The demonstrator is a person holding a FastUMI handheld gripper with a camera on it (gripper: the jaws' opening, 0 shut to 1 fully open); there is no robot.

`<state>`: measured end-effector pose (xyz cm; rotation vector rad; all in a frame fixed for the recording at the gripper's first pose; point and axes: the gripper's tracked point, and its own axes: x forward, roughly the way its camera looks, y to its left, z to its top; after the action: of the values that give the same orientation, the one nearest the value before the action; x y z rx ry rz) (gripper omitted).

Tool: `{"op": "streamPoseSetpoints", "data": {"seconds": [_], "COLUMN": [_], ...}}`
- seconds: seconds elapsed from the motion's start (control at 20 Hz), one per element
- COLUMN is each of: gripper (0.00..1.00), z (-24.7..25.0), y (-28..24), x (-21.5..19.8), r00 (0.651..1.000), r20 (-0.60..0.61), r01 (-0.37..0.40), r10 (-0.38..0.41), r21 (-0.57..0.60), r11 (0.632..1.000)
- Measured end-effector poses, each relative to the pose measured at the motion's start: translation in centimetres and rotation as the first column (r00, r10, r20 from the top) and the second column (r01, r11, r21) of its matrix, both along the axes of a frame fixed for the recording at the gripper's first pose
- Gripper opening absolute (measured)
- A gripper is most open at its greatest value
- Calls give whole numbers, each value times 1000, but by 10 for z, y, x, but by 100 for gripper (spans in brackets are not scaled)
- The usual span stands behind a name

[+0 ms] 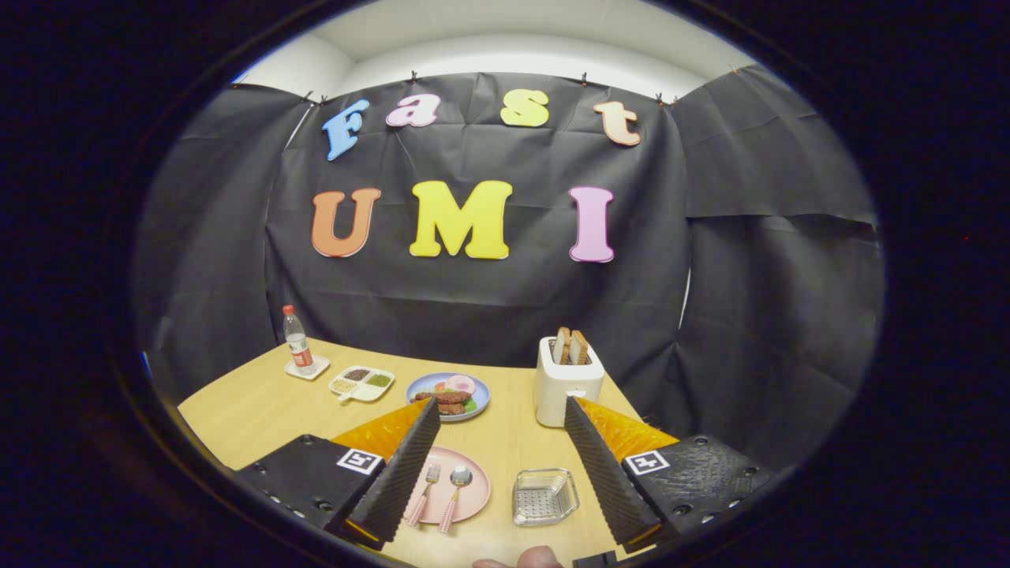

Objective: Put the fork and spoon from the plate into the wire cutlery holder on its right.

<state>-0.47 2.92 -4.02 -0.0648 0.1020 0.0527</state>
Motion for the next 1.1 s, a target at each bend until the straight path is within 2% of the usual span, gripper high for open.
{"op": "streamPoseSetpoints", "data": {"seconds": [0.35,0.7,0.8,0.95,1.1], "gripper": [96,96,93,80,66], "z": [-75,-163,-183,-209,-225], "y": [17,43,47,55,52], "x": [2,8,14,24,35], "r00": [979,886,855,808,779], "r20": [-200,-460,-516,-588,-626], "r01": [-45,-89,-81,-65,-36], "r10": [37,56,46,44,13], "r21": [-36,-51,-46,-15,-25], "r11": [998,995,996,998,999]}}
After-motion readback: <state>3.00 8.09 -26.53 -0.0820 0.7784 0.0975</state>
